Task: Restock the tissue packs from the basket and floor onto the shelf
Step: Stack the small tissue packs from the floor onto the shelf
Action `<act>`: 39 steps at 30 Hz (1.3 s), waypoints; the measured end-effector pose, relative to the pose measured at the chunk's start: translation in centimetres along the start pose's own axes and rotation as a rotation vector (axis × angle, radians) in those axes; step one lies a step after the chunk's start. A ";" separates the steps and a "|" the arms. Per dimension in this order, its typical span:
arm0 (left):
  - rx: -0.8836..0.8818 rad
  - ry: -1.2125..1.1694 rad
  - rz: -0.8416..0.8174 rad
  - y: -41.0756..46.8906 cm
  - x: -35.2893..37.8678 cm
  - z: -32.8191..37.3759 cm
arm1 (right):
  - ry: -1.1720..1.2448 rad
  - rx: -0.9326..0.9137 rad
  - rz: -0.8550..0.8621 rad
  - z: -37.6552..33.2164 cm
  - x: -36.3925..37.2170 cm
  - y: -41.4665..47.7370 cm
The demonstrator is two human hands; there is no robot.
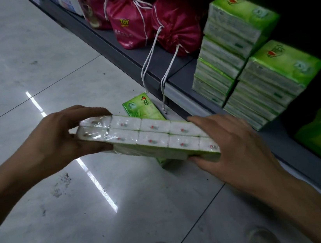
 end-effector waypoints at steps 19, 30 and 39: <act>-0.313 -0.778 -0.005 -3.2 3.8 -1.9 | 1.075 0.278 0.402 1.1 -5.8 -1.5; -0.258 -0.969 -0.171 -1.4 7.5 6.6 | 1.355 0.402 0.451 0.9 -6.3 -3.6; -0.166 -0.969 -0.262 2.3 8.9 12.7 | 1.282 0.478 0.581 2.2 -8.7 -6.0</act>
Point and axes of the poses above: each hand's wrist, its own y-axis towards the middle knuckle, its own x-axis out of the palm, z = x × y, the point moved 7 cm from there along y, towards the middle knuckle, and after that the axes turned 5 degrees about -z, right-handed, at the moved point
